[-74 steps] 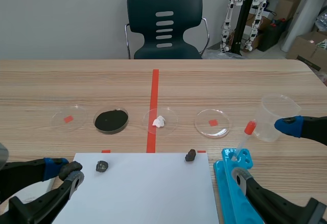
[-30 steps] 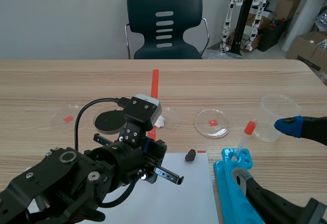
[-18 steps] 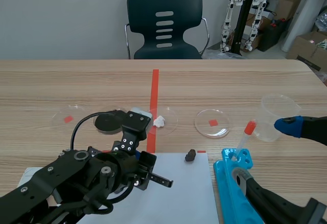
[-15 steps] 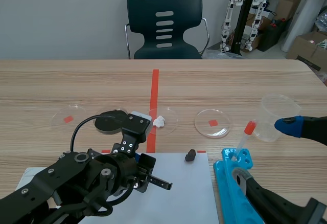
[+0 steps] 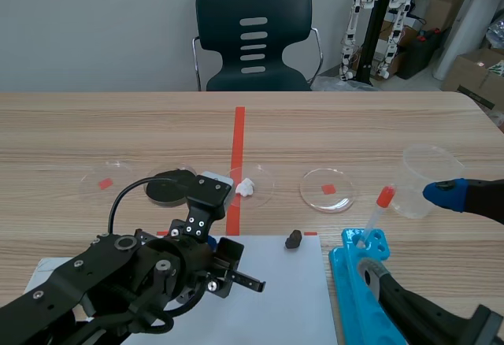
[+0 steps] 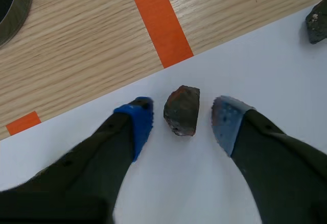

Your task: Put the middle mineral back

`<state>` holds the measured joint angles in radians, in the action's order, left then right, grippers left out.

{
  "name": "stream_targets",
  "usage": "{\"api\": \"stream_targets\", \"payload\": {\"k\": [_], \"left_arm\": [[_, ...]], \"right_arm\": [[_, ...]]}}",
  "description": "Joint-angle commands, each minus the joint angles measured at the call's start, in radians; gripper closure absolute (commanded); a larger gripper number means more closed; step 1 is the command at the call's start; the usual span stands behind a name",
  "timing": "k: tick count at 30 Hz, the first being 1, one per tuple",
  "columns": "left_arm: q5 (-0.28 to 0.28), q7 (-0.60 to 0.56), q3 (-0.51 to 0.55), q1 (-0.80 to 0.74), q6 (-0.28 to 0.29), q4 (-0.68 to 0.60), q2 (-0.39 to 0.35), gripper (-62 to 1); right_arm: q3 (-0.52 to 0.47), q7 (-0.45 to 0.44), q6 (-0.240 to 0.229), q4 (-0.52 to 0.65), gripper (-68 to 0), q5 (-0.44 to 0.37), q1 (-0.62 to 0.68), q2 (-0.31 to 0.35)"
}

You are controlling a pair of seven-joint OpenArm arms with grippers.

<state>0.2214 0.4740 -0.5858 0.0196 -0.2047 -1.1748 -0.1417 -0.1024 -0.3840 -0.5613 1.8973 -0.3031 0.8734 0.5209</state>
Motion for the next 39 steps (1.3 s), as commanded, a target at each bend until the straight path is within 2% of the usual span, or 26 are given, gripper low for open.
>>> {"api": "stream_targets", "payload": {"k": [1,4,6,12,26,39], "left_arm": [[0.003,-0.014,0.003,0.006,0.006,-0.01,-0.003,-39.4],[0.016,-0.024,0.003,0.006,0.007,-0.01,-0.003,-57.1],[0.022,-0.033,0.003,0.005,0.014,-0.011,-0.005,-62.3],[0.022,-0.039,0.003,-0.013,0.042,-0.072,-0.032,-62.3],[0.021,-0.039,0.003,-0.1,0.042,-0.313,-0.143,-62.3],[0.021,-0.036,0.005,-0.108,0.039,-0.327,-0.15,-62.3]], "right_arm": [[0.001,-0.015,0.0,0.015,-67.9,-0.014,-0.009,0.0],[0.001,-0.015,0.0,0.015,-67.9,-0.014,-0.009,0.0],[0.001,-0.015,0.0,0.015,-67.9,-0.014,-0.009,0.0],[0.001,-0.015,0.0,0.015,-67.9,-0.014,-0.009,0.0],[0.001,-0.015,0.0,0.015,-67.9,-0.014,-0.009,0.0],[0.001,-0.015,0.0,0.015,-67.9,-0.014,-0.009,0.0]]}}
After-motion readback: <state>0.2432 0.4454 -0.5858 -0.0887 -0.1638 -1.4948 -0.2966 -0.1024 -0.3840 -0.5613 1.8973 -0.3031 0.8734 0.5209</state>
